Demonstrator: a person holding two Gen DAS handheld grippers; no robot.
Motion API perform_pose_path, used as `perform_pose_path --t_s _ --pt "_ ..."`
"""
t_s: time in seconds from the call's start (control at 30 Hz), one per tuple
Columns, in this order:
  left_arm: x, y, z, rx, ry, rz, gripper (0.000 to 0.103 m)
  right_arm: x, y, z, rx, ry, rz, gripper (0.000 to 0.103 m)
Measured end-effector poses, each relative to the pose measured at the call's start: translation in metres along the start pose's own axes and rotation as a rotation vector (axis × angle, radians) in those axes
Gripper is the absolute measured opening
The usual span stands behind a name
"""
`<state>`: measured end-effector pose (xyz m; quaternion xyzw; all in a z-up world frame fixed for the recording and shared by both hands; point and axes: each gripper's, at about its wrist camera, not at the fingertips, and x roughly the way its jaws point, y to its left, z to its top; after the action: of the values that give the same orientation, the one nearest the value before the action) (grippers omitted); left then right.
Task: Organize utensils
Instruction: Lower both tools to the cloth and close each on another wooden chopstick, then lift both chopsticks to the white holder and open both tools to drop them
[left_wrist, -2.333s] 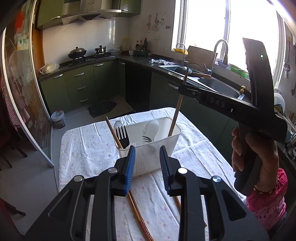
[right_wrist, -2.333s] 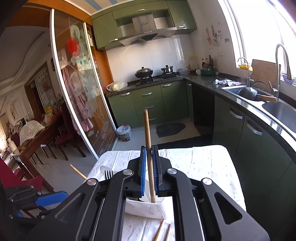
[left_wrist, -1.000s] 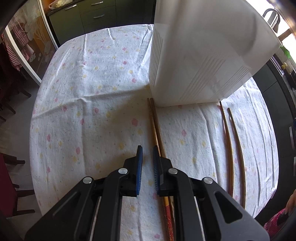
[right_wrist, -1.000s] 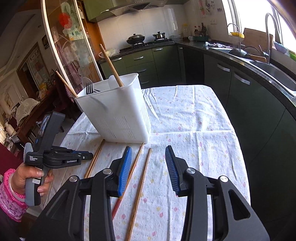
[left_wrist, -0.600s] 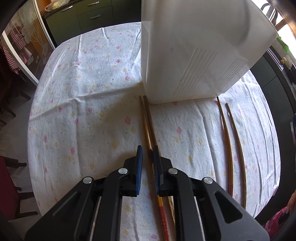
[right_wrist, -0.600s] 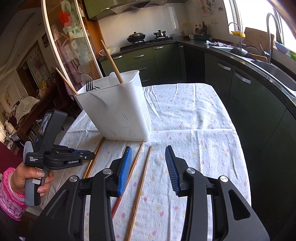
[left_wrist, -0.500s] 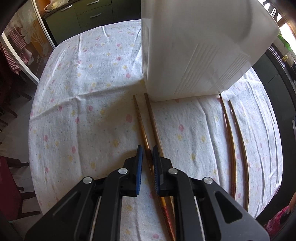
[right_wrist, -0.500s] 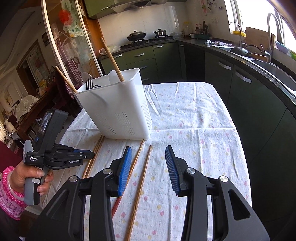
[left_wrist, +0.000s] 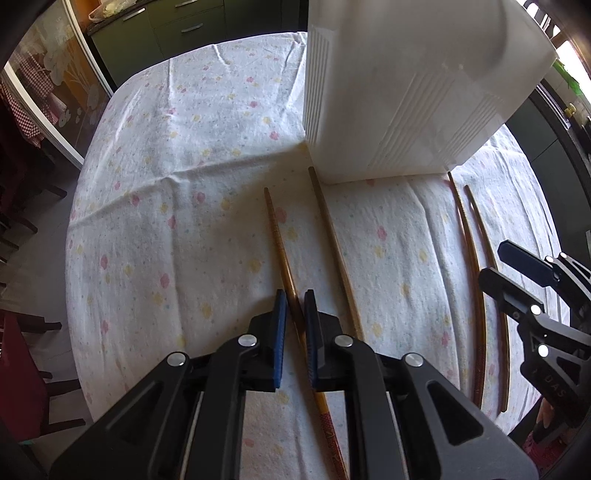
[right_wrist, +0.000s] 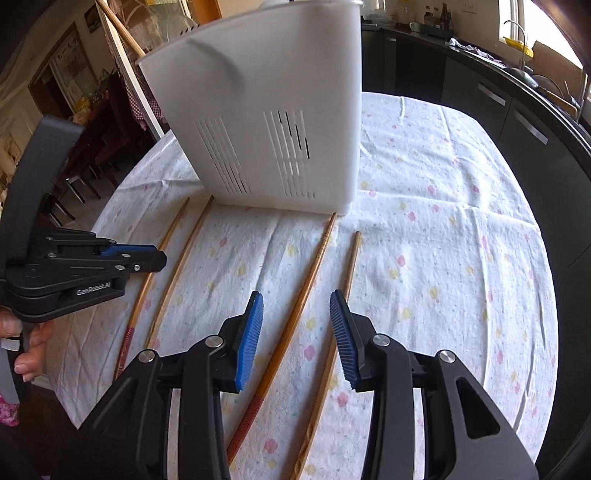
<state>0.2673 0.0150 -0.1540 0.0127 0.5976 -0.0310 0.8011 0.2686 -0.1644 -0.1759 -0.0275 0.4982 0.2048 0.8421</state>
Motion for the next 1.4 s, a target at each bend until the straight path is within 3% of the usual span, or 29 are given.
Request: perform_pose_path --t_s 0.3,0.4,0.53,0.87,1.4 --pt "0.0 0.004 -0.005 0.014 -0.009 -0.006 0.01 0.023 0.007 0.014 -0.006 0.023 -0.034 0.038" --pt "0.0 0.002 -0.005 0.011 -0.011 -0.011 0.009 0.025 0.006 0.015 -0.023 0.027 -0.086 0.023" --pt "-0.001 0.004 -0.005 0.005 -0.013 -0.025 0.009 0.021 -0.011 0.013 0.018 0.031 -0.041 0.008" --pt "-0.021 -0.003 -0.009 0.018 -0.052 -0.056 0.006 -0.009 -0.026 0.009 0.083 -0.037 0.116 0.007" --pt "-0.085 -0.009 -0.031 0.051 -0.188 -0.11 0.007 -0.1 -0.029 -0.01 0.111 -0.229 0.213 0.007"
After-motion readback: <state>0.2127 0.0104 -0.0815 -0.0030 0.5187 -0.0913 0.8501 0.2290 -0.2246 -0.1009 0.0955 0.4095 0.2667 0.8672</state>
